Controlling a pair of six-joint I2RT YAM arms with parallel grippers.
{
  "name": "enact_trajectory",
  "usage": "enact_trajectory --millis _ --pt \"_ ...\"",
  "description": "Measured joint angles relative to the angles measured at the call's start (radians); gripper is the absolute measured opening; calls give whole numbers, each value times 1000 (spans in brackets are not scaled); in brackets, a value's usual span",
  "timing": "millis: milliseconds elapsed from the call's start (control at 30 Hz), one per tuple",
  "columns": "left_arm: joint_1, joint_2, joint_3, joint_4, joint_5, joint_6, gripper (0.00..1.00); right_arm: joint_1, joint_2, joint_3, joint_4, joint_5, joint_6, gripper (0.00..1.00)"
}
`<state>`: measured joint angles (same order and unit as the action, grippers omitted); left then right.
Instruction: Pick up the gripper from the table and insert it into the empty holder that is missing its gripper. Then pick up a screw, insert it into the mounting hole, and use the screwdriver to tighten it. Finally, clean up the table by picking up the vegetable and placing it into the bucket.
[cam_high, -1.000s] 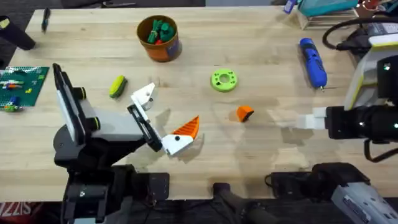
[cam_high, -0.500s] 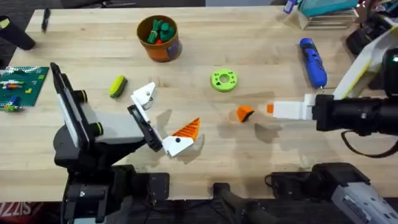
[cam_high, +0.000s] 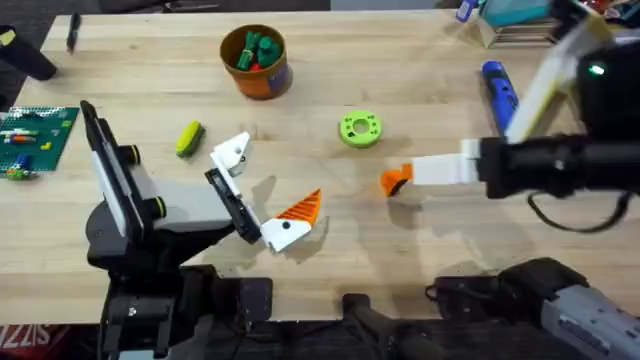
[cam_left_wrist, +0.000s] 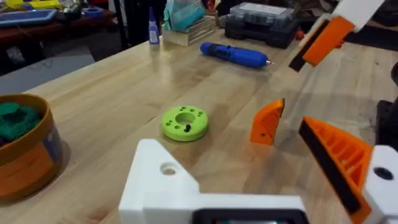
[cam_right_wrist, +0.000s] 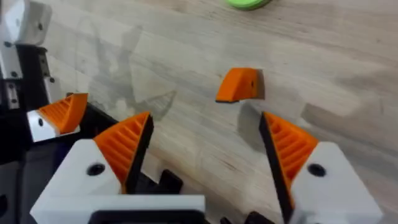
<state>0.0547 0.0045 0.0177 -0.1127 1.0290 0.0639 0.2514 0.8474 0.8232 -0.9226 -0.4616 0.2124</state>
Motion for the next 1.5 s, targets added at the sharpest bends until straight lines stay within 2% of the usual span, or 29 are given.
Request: enact_trajectory --millis 200,300,400,600,700,900,1067,1300,1500 --pt "0 0 0 0 0 0 985 195 203 115 -16 143 -20 993" --pt "0 0 0 0 0 0 985 264 307 160 -53 216 -46 993" --pt "0 0 0 0 0 0 985 298 399 188 -73 272 -83 994" --pt "0 0 0 0 0 0 985 302 516 193 -76 321 -113 994" --pt "0 0 0 0 0 0 985 302 540 193 -74 335 -117 940" --pt "0 0 0 0 0 0 985 302 551 193 -72 345 -120 912" --pt "0 0 0 0 0 0 985 302 550 193 -72 347 -119 844" --pt "0 0 0 0 0 0 985 310 551 193 -64 363 -101 831" --pt "0 0 0 0 0 0 986 362 551 193 -64 400 -74 837"
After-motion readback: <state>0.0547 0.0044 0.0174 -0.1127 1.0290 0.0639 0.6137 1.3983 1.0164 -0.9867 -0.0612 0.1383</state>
